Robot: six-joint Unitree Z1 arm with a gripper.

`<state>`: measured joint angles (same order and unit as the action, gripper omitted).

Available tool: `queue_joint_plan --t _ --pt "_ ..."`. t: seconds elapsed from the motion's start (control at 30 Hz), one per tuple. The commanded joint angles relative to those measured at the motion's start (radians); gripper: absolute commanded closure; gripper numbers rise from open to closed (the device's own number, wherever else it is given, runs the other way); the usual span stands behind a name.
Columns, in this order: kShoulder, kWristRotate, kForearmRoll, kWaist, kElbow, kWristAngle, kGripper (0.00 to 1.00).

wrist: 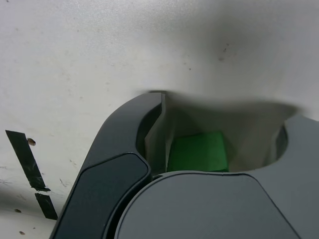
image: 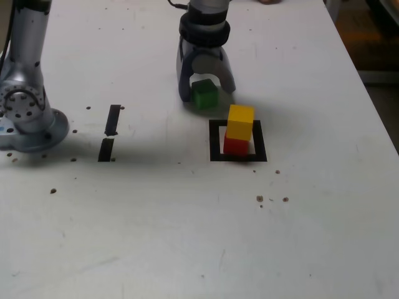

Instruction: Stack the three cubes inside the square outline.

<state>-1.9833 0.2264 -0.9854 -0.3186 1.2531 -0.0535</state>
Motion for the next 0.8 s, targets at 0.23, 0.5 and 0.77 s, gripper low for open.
queue_joint_plan --t 0.23,0.5,0.77 --pt "0.015 0.013 0.026 -0.002 0.01 0.001 0.91" --pt "0.098 0.056 -0.116 0.032 0.091 -0.003 0.93" --pt "0.171 0.057 -0.379 0.136 0.331 -0.014 0.93"
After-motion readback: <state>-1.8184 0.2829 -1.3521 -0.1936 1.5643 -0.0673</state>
